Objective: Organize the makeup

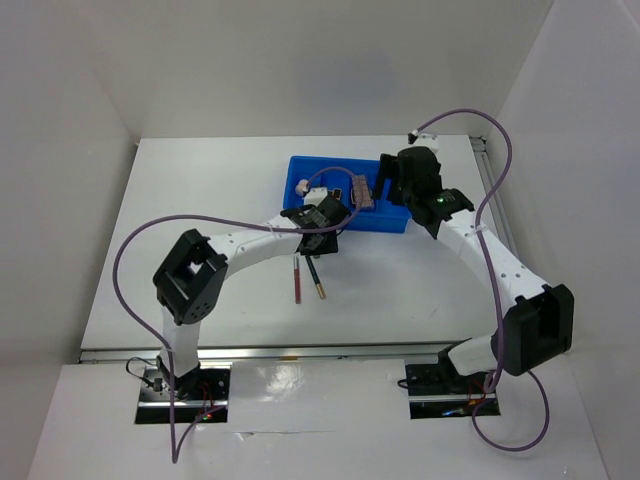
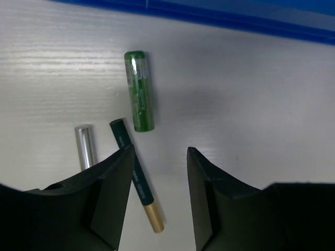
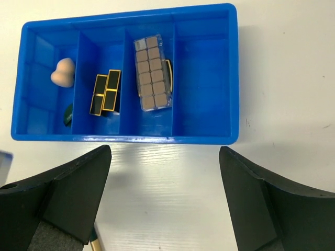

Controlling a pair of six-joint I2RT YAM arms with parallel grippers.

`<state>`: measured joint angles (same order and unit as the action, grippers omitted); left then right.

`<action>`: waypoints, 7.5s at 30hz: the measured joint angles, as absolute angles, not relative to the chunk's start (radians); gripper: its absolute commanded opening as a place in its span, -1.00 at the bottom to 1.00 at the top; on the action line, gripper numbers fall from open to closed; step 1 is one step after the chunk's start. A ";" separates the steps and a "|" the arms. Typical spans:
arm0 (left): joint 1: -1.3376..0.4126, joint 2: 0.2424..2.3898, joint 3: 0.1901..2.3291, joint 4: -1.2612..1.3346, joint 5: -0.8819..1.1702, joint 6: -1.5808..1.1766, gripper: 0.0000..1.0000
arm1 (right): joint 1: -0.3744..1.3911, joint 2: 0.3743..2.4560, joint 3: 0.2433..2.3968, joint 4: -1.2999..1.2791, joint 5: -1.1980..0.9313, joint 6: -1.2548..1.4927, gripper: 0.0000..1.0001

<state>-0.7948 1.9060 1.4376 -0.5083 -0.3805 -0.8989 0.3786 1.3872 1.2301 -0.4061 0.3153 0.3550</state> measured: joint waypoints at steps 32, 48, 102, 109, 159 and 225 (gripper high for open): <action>-0.776 2.091 1.552 -0.496 -0.489 -0.852 -1.00 | 0.379 1.336 1.230 -0.490 0.326 0.355 0.82; -0.817 1.963 1.879 -0.562 -0.299 -0.587 -1.00 | 0.376 1.297 1.224 -0.498 0.335 0.393 0.85; -0.523 2.418 2.238 -0.521 -0.021 -0.448 0.07 | 0.359 1.092 1.266 -0.740 0.377 0.482 0.87; -0.534 2.264 2.022 -0.561 -0.087 -0.453 -0.23 | 0.359 1.074 1.201 -0.730 0.377 0.494 0.89; -0.455 1.327 1.178 -0.651 -0.264 -0.607 -0.29 | 0.933 1.763 1.015 -0.284 0.316 0.559 -0.99; -0.780 1.792 1.173 -0.507 -0.233 -0.788 -1.00 | 0.270 1.398 1.233 -0.331 0.255 0.287 0.29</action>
